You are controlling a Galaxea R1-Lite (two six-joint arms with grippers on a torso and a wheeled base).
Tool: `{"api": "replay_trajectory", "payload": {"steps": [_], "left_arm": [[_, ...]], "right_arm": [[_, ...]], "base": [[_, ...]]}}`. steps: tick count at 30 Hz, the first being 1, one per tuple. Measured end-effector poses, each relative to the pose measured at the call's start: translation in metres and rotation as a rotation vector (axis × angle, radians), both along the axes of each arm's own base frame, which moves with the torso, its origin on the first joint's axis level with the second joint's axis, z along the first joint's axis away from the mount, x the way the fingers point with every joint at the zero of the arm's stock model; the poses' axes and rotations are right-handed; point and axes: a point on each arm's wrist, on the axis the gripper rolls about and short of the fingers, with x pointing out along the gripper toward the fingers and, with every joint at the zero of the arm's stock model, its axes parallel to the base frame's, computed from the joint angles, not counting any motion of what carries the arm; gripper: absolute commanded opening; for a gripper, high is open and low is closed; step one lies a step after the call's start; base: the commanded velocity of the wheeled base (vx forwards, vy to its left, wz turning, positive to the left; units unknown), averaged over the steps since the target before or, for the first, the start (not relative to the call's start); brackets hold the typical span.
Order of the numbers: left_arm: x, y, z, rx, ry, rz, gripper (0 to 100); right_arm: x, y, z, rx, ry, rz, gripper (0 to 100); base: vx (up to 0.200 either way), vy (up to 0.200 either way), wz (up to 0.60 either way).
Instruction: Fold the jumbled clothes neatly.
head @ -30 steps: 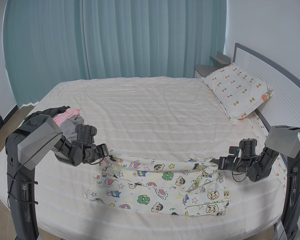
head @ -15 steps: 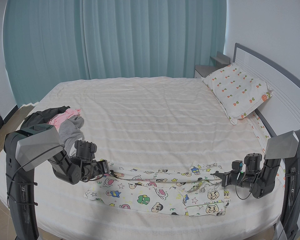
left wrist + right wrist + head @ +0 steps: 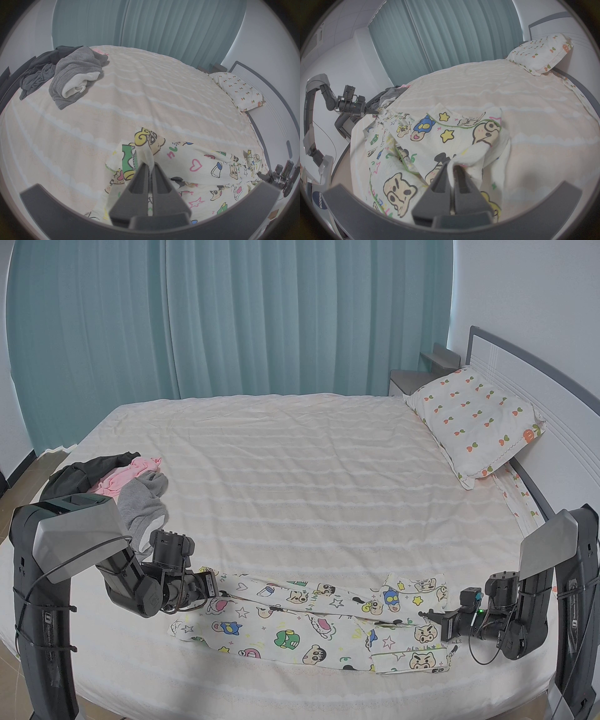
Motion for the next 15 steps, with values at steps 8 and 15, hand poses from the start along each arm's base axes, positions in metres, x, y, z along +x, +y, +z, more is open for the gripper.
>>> {"api": "replay_trajectory", "payload": {"steps": [8,15], "left_arm": [[-0.0045,0.0010,-0.0047,0.004,0.026,0.002,100],[-0.0049,0.0034,-0.0057,0.005,0.027,0.019,100]], "right_arm": [[-0.0017,0.0002,-0.0030,-0.001,0.014,-0.001,100],[-0.0022,-0.0008,-0.0031,-0.013,0.016,-0.022,100]], "base": [[0.000,0.000,0.00],[0.000,0.000,0.00]]}}
